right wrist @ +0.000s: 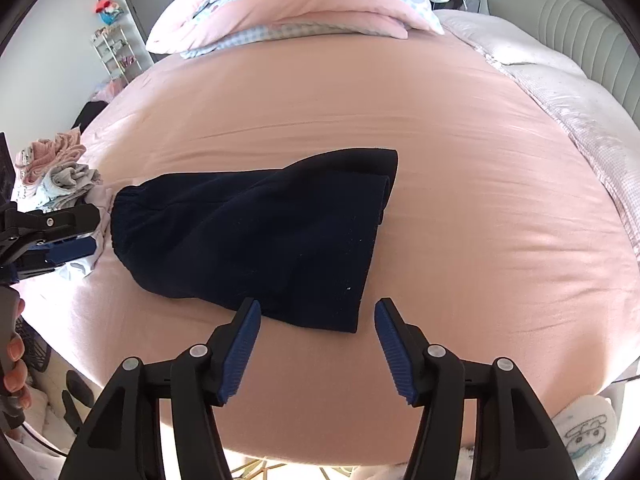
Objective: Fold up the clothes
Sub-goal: 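Pinch the pants' edge with the right gripper and release it, then withdraw both open grippers from the folded pants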
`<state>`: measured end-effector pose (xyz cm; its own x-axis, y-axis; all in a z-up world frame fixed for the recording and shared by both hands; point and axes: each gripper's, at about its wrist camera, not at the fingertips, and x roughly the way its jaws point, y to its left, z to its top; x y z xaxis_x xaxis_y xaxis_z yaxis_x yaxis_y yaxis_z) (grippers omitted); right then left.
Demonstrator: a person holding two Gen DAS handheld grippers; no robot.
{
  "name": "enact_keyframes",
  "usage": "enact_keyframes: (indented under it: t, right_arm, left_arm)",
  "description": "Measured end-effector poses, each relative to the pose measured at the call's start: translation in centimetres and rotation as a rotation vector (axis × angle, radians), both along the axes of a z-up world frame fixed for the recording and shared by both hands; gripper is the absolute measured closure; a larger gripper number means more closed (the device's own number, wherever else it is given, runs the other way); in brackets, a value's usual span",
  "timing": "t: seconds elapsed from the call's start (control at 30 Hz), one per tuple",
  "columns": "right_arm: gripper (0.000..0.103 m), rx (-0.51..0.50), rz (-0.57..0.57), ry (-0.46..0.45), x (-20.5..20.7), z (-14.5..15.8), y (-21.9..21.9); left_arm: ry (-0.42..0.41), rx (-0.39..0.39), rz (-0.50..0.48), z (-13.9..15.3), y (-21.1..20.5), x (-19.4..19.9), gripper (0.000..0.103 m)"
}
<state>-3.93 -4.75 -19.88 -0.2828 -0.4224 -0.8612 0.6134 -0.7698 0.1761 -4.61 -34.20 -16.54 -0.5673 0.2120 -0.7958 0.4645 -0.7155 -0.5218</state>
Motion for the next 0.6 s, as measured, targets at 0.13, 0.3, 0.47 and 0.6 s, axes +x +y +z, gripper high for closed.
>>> enact_keyframes:
  t: [0.13, 0.3, 0.47, 0.6]
  right_arm:
    - [0.03, -0.077, 0.006, -0.091, 1.7, -0.8, -1.4]
    - [0.029, -0.127, 0.014, -0.152, 0.8, -0.7, -1.5]
    - [0.029, -0.235, -0.062, -0.294, -1.1, -3.6, -2.7]
    - [0.029, -0.262, -0.15, -0.364, -1.6, -5.0, -2.5]
  left_arm:
    - [-0.009, 0.025, -0.005, -0.1, 0.5, 0.6, 0.014]
    - [-0.022, 0.033, -0.007, -0.7, -0.2, 1.1, 0.014]
    - [-0.029, 0.049, 0.02, -1.4, -1.2, 2.1, 0.014]
    - [-0.036, 0.067, 0.056, -2.2, -2.2, 2.5, 0.014]
